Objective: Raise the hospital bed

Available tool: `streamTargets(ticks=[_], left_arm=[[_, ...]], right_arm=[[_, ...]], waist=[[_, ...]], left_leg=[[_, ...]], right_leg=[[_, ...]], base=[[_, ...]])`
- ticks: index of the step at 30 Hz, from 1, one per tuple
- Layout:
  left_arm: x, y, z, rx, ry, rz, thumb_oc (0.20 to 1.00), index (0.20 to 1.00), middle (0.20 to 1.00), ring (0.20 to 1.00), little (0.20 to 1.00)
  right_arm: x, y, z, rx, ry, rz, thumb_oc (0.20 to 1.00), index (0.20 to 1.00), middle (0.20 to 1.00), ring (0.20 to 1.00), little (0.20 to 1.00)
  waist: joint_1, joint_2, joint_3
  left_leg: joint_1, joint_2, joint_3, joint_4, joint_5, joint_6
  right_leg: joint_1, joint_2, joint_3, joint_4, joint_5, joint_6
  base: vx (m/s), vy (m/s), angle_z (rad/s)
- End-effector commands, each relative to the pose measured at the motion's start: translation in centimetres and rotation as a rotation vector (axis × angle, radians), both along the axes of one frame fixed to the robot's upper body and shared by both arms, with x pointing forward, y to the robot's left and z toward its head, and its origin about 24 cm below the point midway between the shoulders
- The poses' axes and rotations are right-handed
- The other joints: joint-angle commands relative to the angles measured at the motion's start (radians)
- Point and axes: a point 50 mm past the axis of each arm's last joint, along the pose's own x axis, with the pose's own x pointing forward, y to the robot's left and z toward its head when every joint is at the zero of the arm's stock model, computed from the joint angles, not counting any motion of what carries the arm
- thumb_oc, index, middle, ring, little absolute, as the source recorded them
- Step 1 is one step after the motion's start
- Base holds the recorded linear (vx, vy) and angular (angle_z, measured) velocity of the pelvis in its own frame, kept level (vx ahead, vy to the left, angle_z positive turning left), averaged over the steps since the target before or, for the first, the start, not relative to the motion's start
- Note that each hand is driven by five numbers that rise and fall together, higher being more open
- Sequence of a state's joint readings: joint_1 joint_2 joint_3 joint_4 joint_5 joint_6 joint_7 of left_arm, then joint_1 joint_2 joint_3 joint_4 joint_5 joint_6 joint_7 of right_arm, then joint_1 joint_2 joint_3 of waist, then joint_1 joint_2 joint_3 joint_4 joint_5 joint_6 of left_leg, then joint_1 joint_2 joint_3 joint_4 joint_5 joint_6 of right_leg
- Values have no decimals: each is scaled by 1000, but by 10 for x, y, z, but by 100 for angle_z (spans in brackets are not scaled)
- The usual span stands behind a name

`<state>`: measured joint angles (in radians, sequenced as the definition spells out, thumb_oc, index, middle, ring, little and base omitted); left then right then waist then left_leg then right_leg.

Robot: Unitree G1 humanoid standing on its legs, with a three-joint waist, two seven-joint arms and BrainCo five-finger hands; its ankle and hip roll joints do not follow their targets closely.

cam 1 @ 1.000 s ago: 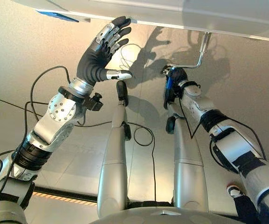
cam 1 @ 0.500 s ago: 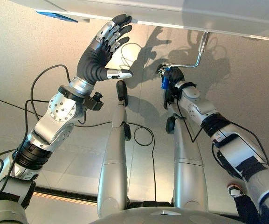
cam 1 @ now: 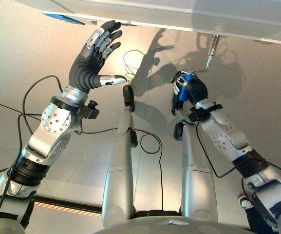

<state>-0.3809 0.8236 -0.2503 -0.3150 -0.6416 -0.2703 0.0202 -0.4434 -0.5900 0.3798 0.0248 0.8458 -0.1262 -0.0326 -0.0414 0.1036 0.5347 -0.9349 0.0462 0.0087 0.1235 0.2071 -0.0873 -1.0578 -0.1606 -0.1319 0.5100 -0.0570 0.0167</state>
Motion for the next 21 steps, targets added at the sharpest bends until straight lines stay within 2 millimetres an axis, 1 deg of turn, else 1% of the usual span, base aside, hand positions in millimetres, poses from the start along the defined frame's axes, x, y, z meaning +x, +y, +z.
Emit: streamTargets(ticks=[1, 4, 5, 8, 9, 10, 11, 12, 14, 16, 17, 19, 20, 21], left_arm=[[-26, -8, 16, 4, -143, -85, 1000, 1000, 1000, 1000, 1000], [-29, -6, 14, -6, -134, -94, 1000, 1000, 1000, 1000, 1000], [-29, -6, 14, -6, -133, -94, 1000, 1000, 1000, 1000, 1000], [-32, -2, 15, -10, -138, -89, 1000, 1000, 1000, 1000, 1000], [-32, -2, 15, -9, -137, -89, 1000, 1000, 1000, 1000, 1000], [-32, -1, 15, -20, -133, -94, 1000, 1000, 1000, 1000, 1000], [-32, -1, 15, -19, -133, -94, 1000, 1000, 1000, 1000, 1000], [-32, -1, 14, -27, -129, -96, 1000, 1000, 1000, 1000, 1000], [-33, 0, 15, -32, -129, -97, 1000, 1000, 1000, 1000, 1000], [-33, 0, 17, -45, -133, -113, 1000, 1000, 1000, 1000, 1000], [-33, 0, 17, -44, -133, -113, 1000, 1000, 1000, 1000, 1000], [-31, -1, 15, -56, -121, -120, 1000, 1000, 1000, 1000, 1000], [-31, -1, 15, -56, -121, -121, 1000, 1000, 1000, 1000, 1000], [-31, 0, 15, -56, -123, -119, 1000, 1000, 1000, 1000, 1000]], right_arm=[[-35, 18, 112, 71, -598, 175, 200, 200, 200, 200, 200], [-44, 8, 117, 137, -633, 162, 200, 200, 200, 200, 200], [-44, 8, 117, 137, -633, 162, 200, 200, 200, 200, 200], [-49, -5, 121, 201, -668, 109, 200, 200, 200, 200, 200], [-49, -5, 121, 201, -668, 109, 200, 200, 200, 200, 200], [-49, -13, 120, 239, -667, 66, 200, 200, 200, 200, 200], [-49, -13, 120, 240, -667, 66, 200, 200, 200, 200, 200], [-48, -18, 118, 261, -659, 41, 200, 200, 200, 200, 200], [-44, -33, 118, 253, -661, -63, 200, 200, 200, 200, 200], [-41, -49, 115, 300, -656, -160, 200, 200, 200, 200, 200], [-41, -50, 115, 300, -656, -161, 200, 200, 200, 200, 200], [-37, -63, 110, 352, -628, -242, 200, 200, 200, 200, 200], [-37, -63, 110, 352, -629, -242, 200, 200, 200, 200, 200], [-36, -68, 107, 356, -621, -272, 200, 200, 200, 200, 200]], waist=[[-35, -29, -15], [-42, -28, -15], [-42, -28, -15], [-48, -28, -15], [-47, -28, -15], [-51, -29, -15], [-51, -29, -15], [-52, -29, -15], [-55, -28, -15], [-61, -28, -15], [-60, -28, -15], [-65, -28, -15], [-64, -28, -15], [-66, -29, -15]], left_leg=[[53, -42, 47, 123, -168, 23], [62, -41, 48, 112, -167, 20], [63, -41, 48, 111, -167, 20], [70, -38, 49, 103, -166, 18], [71, -38, 49, 103, -166, 18], [77, -37, 49, 100, -166, 17], [78, -37, 49, 99, -166, 17], [80, -36, 50, 97, -166, 17], [85, -37, 51, 95, -167, 17], [88, -37, 51, 91, -168, 17], [89, -37, 52, 91, -168, 17], [95, -35, 53, 84, -169, 18], [95, -35, 53, 84, -169, 18], [96, -33, 55, 84, -169, 18]], right_leg=[[131, -12, 49, -303, 177, 159], [137, -7, 50, -310, 177, 160], [138, -7, 50, -310, 177, 160], [143, -4, 51, -313, 173, 159], [143, -4, 51, -313, 173, 159], [147, -2, 51, -314, 172, 159], [147, -2, 51, -315, 172, 159], [150, -2, 52, -315, 171, 159], [152, 0, 52, -312, 168, 157], [149, 3, 53, -310, 164, 157], [149, 3, 53, -309, 164, 157], [148, 7, 60, -307, 161, 155], [148, 7, 61, -307, 161, 155], [148, 7, 60, -305, 160, 156]], base=[[0, -17, -4], [0, 0, 0], [0, 0, 0], [0, 0, 0], [0, 0, 0], [0, 0, 0], [0, 0, 0], [0, 0, 0], [0, 0, 0], [0, 0, 0], [0, 0, 0], [0, 0, 0], [0, 0, 0], [0, 0, 0]])
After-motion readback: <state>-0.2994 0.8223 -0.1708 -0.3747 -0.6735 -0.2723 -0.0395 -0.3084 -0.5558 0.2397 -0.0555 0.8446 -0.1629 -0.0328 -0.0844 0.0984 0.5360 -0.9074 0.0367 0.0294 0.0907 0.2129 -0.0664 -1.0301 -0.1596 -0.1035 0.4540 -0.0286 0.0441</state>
